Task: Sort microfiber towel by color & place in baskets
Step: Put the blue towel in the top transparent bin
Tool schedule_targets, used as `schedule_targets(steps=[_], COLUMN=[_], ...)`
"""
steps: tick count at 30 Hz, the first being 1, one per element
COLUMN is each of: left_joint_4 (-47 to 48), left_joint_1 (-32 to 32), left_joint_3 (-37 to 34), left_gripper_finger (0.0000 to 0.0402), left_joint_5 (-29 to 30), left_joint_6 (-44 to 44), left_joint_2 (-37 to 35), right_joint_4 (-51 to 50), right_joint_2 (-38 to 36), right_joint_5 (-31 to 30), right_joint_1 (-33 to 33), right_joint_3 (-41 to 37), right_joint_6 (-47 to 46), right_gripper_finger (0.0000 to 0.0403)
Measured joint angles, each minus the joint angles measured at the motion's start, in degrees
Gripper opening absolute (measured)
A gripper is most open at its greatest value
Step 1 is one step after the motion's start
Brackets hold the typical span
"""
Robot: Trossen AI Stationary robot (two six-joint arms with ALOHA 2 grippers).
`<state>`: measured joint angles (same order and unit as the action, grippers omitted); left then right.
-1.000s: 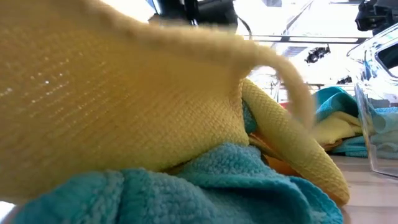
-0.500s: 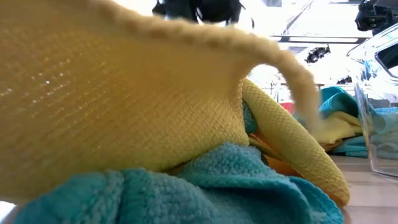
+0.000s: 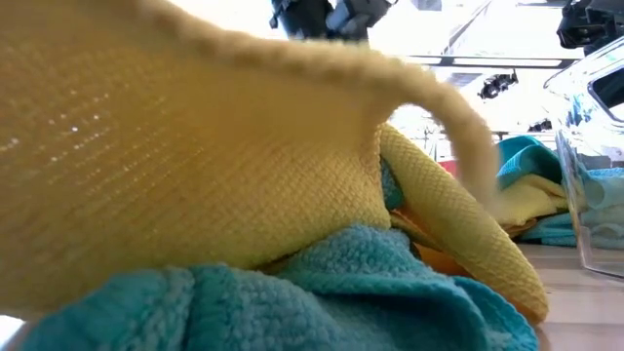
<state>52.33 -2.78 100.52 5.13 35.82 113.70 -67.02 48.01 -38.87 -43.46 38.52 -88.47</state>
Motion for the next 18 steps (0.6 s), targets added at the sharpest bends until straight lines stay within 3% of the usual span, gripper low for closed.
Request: schedule_targets(steps=[10,18], left_joint_4=[1.11,8.15], left_joint_1=[-7.33,-12.35], left_joint_3=[0.1,0.1], left_gripper_finger=[0.0094,0.0094], left_joint_5=[1.46,3.24], left_joint_6=[-0.38,-2.9], left_joint_2=[-6.55,-11.59], right_joint_4=[0.02,0.2], right_joint_2=[0.0,0.0], right_joint_5=[0.04,0.04], right_joint_1=[0.0,0.0], right_joint_3=[0.0,0.0], right_joint_6=[0.0,0.0], right_gripper_finger=[0.0002,0.0002])
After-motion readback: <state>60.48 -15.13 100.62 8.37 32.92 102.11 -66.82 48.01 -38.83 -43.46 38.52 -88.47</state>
